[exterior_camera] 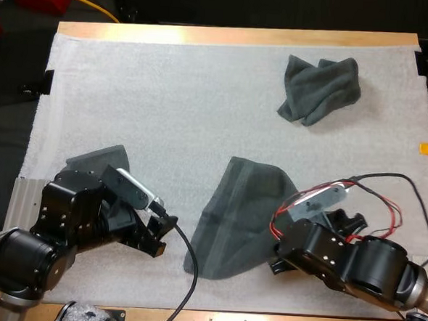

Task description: Pick towel from pile, fold and stack

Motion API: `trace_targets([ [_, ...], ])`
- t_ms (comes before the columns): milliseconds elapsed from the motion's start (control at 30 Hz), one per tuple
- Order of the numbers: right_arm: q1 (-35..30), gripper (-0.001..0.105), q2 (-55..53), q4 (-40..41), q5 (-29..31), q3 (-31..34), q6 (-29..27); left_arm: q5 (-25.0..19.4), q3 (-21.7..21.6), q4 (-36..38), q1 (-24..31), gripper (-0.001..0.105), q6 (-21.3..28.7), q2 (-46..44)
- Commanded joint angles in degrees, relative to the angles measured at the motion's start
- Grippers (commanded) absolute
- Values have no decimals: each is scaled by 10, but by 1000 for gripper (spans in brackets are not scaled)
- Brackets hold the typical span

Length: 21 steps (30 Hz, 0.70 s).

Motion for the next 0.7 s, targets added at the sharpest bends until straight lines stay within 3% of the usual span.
trace_targets([
  [0,-11,75,-8,18,15,0,7,16,-3,17,1,68,-5,0],
  [233,-99,75,-46,23,-3,41,8,28,-3,83,1,68,-5,0],
  [433,-161,75,-77,-10,-72,100,5,28,-3,104,1,68,-5,0],
  [667,-254,75,-83,-106,-198,170,-7,32,-3,105,1,68,-5,0],
])
